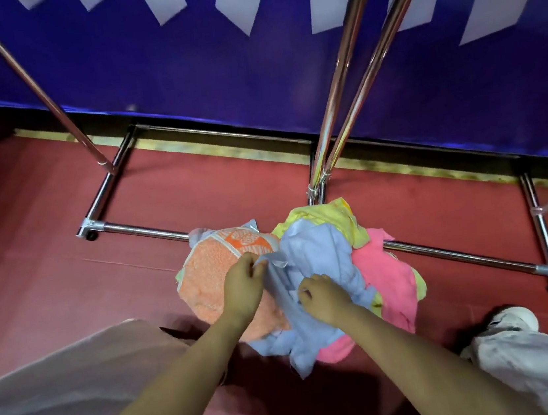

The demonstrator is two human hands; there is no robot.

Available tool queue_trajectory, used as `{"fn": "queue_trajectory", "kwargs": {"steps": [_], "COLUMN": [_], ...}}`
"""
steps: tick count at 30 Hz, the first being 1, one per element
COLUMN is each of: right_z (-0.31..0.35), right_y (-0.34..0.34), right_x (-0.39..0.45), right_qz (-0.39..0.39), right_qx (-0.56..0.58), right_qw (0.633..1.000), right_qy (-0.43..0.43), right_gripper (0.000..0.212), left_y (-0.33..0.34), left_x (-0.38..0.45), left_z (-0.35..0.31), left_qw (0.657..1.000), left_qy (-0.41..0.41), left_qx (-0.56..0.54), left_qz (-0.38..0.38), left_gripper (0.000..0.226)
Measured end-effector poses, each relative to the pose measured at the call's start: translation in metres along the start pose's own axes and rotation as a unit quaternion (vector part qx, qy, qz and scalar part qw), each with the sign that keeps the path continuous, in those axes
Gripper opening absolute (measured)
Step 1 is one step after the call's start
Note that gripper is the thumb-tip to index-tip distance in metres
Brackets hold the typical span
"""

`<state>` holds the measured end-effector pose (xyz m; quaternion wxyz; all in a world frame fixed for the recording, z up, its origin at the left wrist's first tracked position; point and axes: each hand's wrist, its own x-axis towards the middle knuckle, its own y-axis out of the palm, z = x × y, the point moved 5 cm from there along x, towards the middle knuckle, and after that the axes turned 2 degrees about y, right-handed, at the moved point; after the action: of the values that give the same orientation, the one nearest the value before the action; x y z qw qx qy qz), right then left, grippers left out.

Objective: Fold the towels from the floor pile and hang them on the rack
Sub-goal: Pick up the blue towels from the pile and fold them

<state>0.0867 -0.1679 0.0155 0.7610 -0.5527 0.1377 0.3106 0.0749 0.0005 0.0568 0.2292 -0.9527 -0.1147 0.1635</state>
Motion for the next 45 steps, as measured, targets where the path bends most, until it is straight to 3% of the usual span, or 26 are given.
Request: {"fn": "queue_trajectory", "kwargs": {"steps": [2,5,9,16,19,22,27,30,32,33,35,36,38,40,45], "right_z": [-0.006,-0.007,0.004,-0.016,-0.024,-0.034,-0.048,-0.055,-0.057,-0.060,-0.062,-0.061,-0.060,-0.060,-0.049], "right_y": [-0.012,-0.042,-0.084,-0.051,-0.024,-0.005,0.021,0.034,0.039,0.041,0.033,0.021,-0.009,-0.047,-0.158], "right_x": [-0.010,-0.031,-0.064,-0.085,-0.079,-0.056,-0.012,0.007,0.014,0.015,0.011,0.005,-0.012,-0.033,-0.096], "right_qz": [-0.017,-0.055,-0.093,-0.054,-0.037,-0.047,-0.074,-0.038,-0.004,-0.005,-0.042,-0.083,-0.182,-0.254,-0.347], "right_qx": [0.047,0.096,0.189,0.198,0.215,0.201,0.198,0.186,0.155,0.162,0.191,0.200,0.231,0.302,0.378], "right_qw": [0.999,0.994,0.977,0.973,0.967,0.967,0.958,0.960,0.969,0.970,0.967,0.965,0.950,0.916,0.858], "right_qy": [0.007,0.024,0.022,0.107,0.129,0.147,0.194,0.206,0.191,0.184,0.164,0.148,0.108,0.071,-0.013], "right_gripper": [0.066,0.048,0.031,0.032,0.011,0.043,0.058,0.038,0.013,0.014,0.028,0.023,0.012,0.016,0.026], "left_y": [-0.011,-0.025,-0.034,0.000,0.018,0.033,0.059,0.073,0.081,0.085,0.088,0.088,0.084,0.077,0.061], "left_x": [-0.003,-0.015,-0.036,-0.073,-0.072,-0.054,-0.014,0.000,0.006,0.008,0.010,0.010,0.011,0.010,0.000], "left_z": [-0.030,-0.075,-0.110,-0.032,-0.010,0.004,0.024,0.034,0.039,0.042,0.042,0.042,0.032,0.006,-0.087], "left_qw": [0.999,0.996,0.994,0.987,0.982,0.979,0.974,0.972,0.970,0.968,0.965,0.966,0.974,0.983,0.995], "left_qy": [0.031,0.063,0.066,-0.132,-0.149,-0.148,-0.129,-0.139,-0.145,-0.146,-0.147,-0.143,-0.125,-0.086,0.013], "left_qx": [-0.013,-0.070,-0.078,0.016,0.046,0.078,0.109,0.088,0.083,0.087,0.098,0.103,0.101,0.083,-0.002], "left_qz": [-0.012,-0.009,0.025,0.086,0.102,0.115,0.151,0.166,0.179,0.186,0.193,0.187,0.163,0.140,0.103], "left_gripper": [0.026,0.015,0.020,0.011,0.017,0.031,0.044,0.056,0.051,0.046,0.028,0.024,0.036,0.041,0.032]}}
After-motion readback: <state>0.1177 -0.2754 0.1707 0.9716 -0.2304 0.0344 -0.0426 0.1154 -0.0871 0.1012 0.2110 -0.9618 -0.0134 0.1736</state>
